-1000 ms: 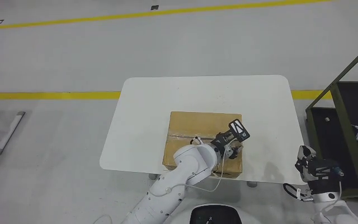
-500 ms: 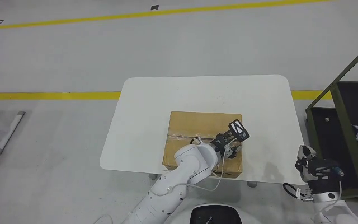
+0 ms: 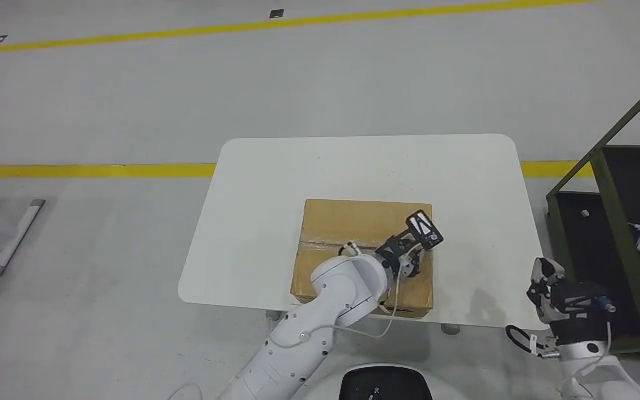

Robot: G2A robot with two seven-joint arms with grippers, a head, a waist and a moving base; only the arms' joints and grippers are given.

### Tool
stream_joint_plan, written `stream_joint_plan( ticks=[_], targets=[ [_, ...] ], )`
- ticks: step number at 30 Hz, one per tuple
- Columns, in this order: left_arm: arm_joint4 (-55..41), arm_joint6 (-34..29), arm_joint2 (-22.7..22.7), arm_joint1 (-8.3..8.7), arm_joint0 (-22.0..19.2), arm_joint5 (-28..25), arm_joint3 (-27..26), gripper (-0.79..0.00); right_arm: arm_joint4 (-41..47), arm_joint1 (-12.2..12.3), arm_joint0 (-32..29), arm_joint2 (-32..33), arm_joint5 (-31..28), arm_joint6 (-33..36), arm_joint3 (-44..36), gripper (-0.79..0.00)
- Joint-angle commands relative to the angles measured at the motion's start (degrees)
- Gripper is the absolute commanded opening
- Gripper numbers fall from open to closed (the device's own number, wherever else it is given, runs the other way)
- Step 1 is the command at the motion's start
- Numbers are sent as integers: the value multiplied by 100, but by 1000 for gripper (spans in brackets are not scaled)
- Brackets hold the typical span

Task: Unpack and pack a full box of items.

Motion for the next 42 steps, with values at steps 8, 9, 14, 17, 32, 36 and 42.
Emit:
stream_joint_plan(
  ticks=[8, 9, 14, 17, 32, 36, 42],
  targets=[
    [46, 75, -245, 36, 139, 39, -189, -785, -20, -6, 72, -59, -9, 52, -10, -785],
    [66, 96, -306, 47, 162, 62, -223, -785, -21, -6, 80, -64, -11, 63, -17, -785],
    [121, 156, -669, 120, 339, 136, -507, -785, 74, -9, 120, -95, -93, 76, -54, -785],
    [27, 139, -996, 175, 495, 202, -737, -785, 134, -10, 137, -108, -152, 107, -100, -785],
    [1185, -61, -3179, 647, 1579, -569, -2164, -785, -28, -10, 339, -308, -229, 263, -120, -785],
    [1353, 32, -3759, 734, 1737, -666, -2210, -785, -56, -12, 392, -367, -225, 258, -53, -785],
    [1571, 68, -4460, 812, 1798, -347, -2210, -785, -61, -14, 440, -432, -232, 238, 40, -785]
  ],
)
